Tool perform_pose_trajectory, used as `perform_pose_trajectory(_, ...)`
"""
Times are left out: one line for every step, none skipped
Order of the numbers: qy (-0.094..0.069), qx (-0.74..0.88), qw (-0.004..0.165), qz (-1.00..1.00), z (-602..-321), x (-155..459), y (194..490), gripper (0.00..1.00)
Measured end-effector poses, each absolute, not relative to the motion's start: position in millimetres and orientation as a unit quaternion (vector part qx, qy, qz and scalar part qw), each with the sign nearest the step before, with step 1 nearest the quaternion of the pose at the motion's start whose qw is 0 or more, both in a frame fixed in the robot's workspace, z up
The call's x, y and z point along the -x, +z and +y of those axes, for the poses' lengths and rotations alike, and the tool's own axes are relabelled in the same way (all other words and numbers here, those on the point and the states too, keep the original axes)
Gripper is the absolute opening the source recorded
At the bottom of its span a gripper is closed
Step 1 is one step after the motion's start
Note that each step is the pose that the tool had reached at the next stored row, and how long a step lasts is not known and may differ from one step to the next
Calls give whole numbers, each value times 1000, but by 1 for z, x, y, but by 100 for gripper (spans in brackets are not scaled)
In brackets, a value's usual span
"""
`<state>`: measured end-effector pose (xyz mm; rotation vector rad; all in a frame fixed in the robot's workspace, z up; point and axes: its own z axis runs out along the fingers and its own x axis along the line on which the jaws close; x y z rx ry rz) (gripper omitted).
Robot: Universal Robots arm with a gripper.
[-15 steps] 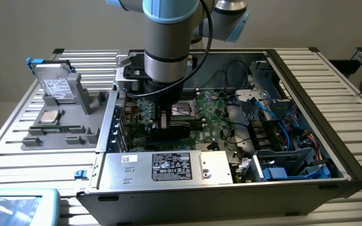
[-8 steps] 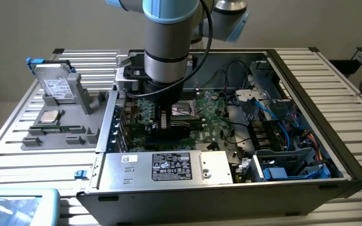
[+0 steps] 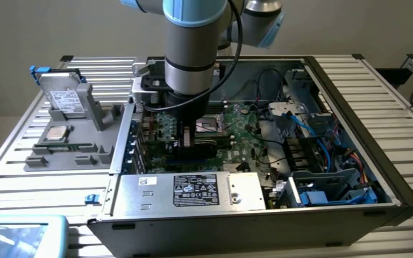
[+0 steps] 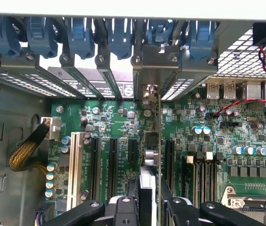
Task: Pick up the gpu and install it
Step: 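Insert the gpu into the slot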
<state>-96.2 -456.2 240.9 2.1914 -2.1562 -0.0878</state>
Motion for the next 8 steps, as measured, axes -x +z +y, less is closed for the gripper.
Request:
perform_pose_trajectory(-29, -712, 33, -701, -456, 96, 241, 28)
perform_pose_trajectory(-29, -712, 33, -701, -456, 96, 241, 28)
perform_pose_trajectory(-29, -712, 33, -701, -456, 96, 241, 28)
perform_pose_trajectory(-29, -712, 33, -701, -456, 96, 241, 28)
perform_pose_trajectory(-29, -712, 33, -701, -456, 96, 241, 28)
perform_pose_trajectory(-29, -712, 33, -701, -456, 95, 241, 28)
perform_pose_trajectory(-29, -712, 33, -701, -456, 95, 241, 28)
perform_pose_trajectory(-29, -712, 33, -701, -456, 95, 241, 28)
